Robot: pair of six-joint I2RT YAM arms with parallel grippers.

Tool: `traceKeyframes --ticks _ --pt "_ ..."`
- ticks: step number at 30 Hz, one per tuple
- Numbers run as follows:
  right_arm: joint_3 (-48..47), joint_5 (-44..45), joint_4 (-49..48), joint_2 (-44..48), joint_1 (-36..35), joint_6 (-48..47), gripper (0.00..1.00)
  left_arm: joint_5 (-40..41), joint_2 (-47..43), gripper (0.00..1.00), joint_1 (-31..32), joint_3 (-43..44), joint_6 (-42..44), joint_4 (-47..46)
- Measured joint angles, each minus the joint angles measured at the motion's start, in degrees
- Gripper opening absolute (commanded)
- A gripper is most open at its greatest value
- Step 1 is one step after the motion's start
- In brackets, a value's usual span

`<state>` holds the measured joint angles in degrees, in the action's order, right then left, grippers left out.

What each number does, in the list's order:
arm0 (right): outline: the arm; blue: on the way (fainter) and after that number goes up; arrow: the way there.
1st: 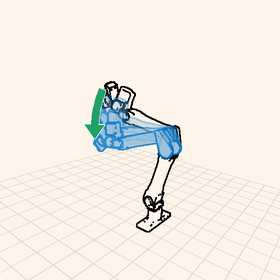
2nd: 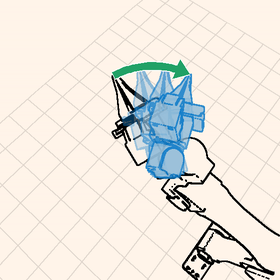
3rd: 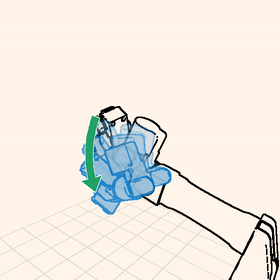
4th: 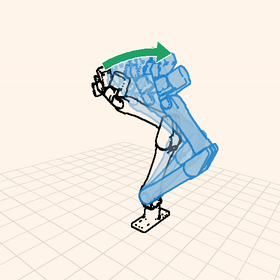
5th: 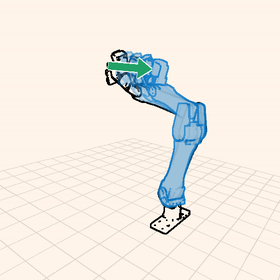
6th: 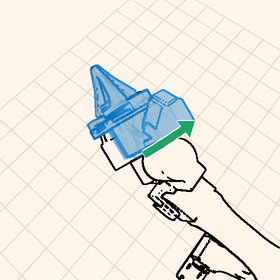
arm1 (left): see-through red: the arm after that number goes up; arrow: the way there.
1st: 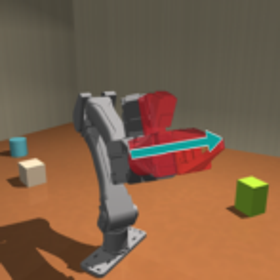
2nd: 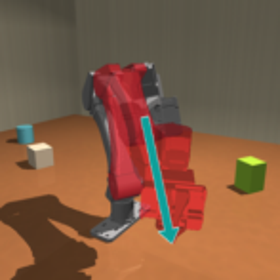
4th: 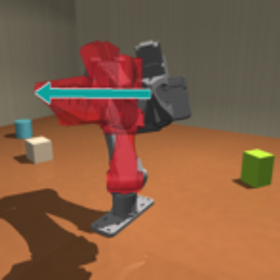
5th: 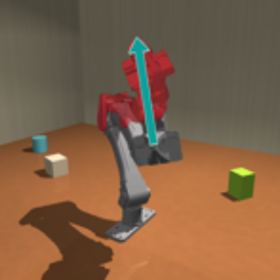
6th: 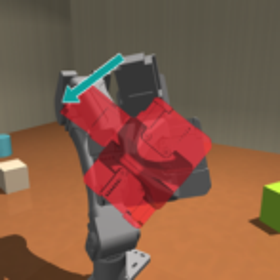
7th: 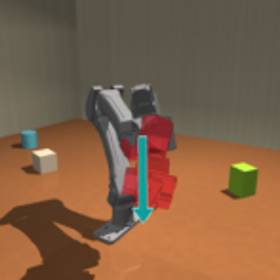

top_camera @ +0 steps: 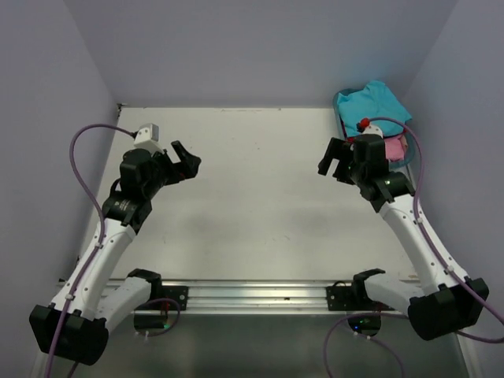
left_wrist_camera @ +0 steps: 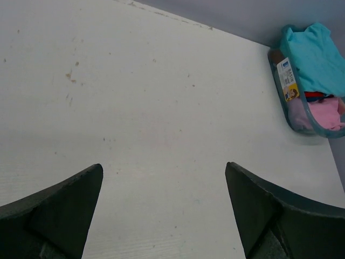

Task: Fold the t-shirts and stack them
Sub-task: Grab crumpled tshirt from bin with the right arm

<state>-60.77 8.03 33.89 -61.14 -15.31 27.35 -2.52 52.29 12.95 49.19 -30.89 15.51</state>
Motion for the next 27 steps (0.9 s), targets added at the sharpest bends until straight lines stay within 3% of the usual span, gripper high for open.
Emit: traceKeyframes --ticks 7,13,20,27 --pt "-12.6 5.9 2.2 -17.1 0.0 -1.0 0.99 -2.1 3.6 1.00 0.0 0.4 -0.2 1.7" --pt "-38.8 13.2 5.5 -42.7 2.7 -2.4 0.99 -9.4 -2.2 1.00 0.0 -3.3 0.6 -2.1" --pt "-72.1 16.4 14.6 -68.8 10.8 -2.3 0.99 -13.1 -6.8 1.00 0.0 -3.5 6.1 0.6" --pt "-73.7 16.4 15.7 -73.0 16.7 -1.7 0.98 -15.7 -12.1 1.00 0.0 -7.8 6.4 0.4"
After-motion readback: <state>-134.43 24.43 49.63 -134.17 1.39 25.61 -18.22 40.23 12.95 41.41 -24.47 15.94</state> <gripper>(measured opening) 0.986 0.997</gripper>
